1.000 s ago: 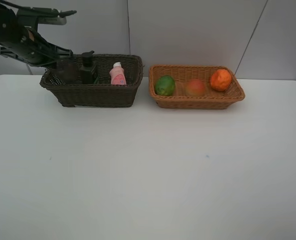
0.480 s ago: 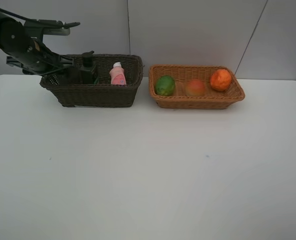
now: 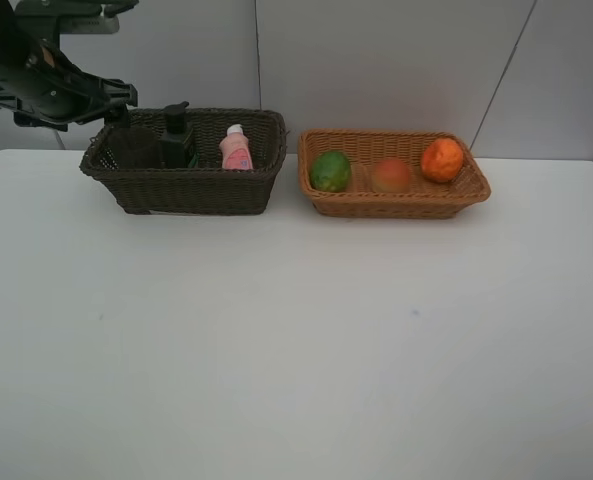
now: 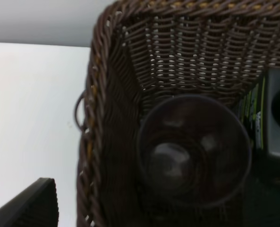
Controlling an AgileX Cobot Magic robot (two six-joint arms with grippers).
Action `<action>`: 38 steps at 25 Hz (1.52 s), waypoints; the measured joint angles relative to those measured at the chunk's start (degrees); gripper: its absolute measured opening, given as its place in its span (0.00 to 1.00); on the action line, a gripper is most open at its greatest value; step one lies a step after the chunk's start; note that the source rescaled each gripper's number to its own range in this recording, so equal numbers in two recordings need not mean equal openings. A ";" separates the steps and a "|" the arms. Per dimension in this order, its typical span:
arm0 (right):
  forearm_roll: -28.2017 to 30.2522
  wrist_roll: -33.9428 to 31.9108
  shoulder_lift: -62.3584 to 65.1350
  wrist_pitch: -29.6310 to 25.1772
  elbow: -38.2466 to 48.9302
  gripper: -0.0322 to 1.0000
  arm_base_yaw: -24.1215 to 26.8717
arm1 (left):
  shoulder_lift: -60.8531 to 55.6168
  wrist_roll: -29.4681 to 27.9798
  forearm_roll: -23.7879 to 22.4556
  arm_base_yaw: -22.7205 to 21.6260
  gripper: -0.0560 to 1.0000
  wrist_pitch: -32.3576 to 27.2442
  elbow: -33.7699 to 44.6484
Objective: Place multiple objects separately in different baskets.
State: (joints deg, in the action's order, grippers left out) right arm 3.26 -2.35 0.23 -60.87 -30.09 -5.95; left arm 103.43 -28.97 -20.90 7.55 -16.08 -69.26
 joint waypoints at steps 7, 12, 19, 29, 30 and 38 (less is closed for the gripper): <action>0.00 0.00 0.00 0.00 0.00 0.94 0.00 | -14.46 0.00 1.32 0.00 1.00 -10.62 3.78; 0.00 0.00 0.00 0.00 0.00 0.94 0.00 | -29.59 1.87 2.19 0.00 1.00 -12.38 12.34; 0.00 0.00 0.00 0.00 0.00 0.94 0.00 | -50.04 11.64 8.61 0.00 1.00 -24.95 20.29; 0.00 0.00 0.00 0.00 0.00 0.94 0.00 | -73.71 22.70 18.00 0.00 1.00 -40.83 26.72; 0.00 0.00 0.00 0.00 0.00 0.94 0.00 | -75.84 22.99 18.29 0.00 1.00 -41.87 27.38; 0.00 0.00 0.00 0.00 0.00 0.94 0.00 | -92.48 23.49 18.54 0.00 1.00 -49.38 29.59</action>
State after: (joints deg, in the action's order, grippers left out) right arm 3.26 -2.35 0.23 -60.87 -30.09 -5.95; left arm 10.94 -5.49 -2.36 7.55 -65.46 -39.67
